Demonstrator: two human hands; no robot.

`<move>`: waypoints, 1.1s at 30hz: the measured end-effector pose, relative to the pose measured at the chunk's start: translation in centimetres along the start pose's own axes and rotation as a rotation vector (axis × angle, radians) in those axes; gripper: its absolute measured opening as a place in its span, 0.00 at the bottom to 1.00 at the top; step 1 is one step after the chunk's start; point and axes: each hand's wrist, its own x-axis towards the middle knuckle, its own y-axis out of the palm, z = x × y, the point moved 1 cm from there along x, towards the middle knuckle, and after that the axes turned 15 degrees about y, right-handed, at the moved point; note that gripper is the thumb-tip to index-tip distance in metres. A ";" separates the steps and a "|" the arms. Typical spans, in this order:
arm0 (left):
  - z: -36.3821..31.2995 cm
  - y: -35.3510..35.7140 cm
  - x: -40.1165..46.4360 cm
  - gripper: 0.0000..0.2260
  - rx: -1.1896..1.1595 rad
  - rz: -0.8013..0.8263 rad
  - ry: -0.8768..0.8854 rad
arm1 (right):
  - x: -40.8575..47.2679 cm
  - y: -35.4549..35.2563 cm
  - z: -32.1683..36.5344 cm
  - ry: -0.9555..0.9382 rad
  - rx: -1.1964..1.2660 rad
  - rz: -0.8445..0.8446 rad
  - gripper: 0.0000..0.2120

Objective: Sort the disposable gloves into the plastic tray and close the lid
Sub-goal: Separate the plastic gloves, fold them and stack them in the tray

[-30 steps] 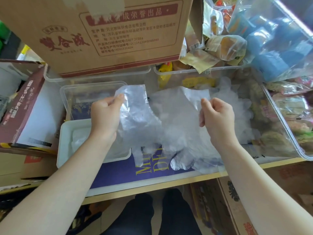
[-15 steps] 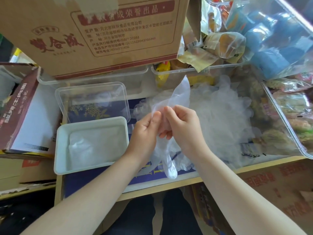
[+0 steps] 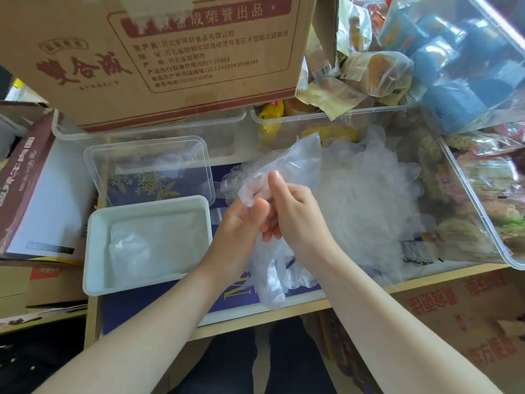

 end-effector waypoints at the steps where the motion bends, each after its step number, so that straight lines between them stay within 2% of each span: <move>1: 0.0 -0.3 0.2 0.25 -0.010 0.035 -0.010 | -0.1 -0.1 0.1 0.019 0.023 0.028 0.27; 4: 0.0 -1.5 0.5 0.17 0.009 0.035 -0.062 | -0.2 -0.8 0.2 0.071 0.059 0.192 0.32; 6: 0.2 -2.2 0.5 0.13 0.034 -0.028 -0.077 | -0.3 -1.5 0.2 0.085 -0.012 0.243 0.29; 7: 0.2 -2.4 0.5 0.13 0.031 -0.067 -0.097 | -0.1 -1.9 0.0 0.037 -0.084 0.171 0.25; 9: 0.0 -2.8 0.6 0.12 -0.005 -0.111 -0.141 | 0.4 -3.1 -0.4 -0.172 -0.237 -0.157 0.17; 11: -0.3 -3.1 0.7 0.10 -0.027 -0.084 -0.146 | 1.2 -4.6 -0.8 -0.323 -0.190 -0.472 0.14; 12: -0.5 -3.2 0.7 0.07 -0.048 -0.064 -0.140 | 1.6 -5.1 -0.7 -0.332 -0.143 -0.514 0.12; 13: -0.7 -3.3 0.7 0.06 -0.072 -0.048 -0.133 | 1.9 -5.5 -0.6 -0.301 -0.125 -0.473 0.15; 15: -0.9 -3.5 0.7 0.09 -0.101 -0.032 -0.123 | 2.7 -6.1 -0.7 -0.204 -0.138 -0.240 0.23; 17: -1.1 -3.7 0.9 0.09 -0.065 -0.025 -0.085 | 2.6 -6.1 -0.8 -0.113 -0.052 0.030 0.16; 19: -0.9 -4.0 1.0 0.07 -0.007 -0.039 -0.074 | 2.2 -5.8 -0.9 -0.080 -0.018 0.146 0.09; 22: -0.6 -4.1 1.2 0.08 0.026 -0.124 -0.139 | 1.9 -5.1 -1.6 -0.063 -0.058 0.116 0.07; 25: -0.7 -4.0 1.3 0.09 0.073 -0.179 -0.169 | 1.8 -4.7 -2.3 -0.009 0.063 0.083 0.07; 29: -1.0 -4.3 0.8 0.12 0.184 0.007 -0.353 | 1.9 -5.2 -2.5 -0.011 0.127 -0.070 0.08; 33: -1.1 -5.7 0.2 0.04 0.390 0.185 -0.402 | 1.9 -5.6 -2.6 -0.050 0.149 -0.282 0.10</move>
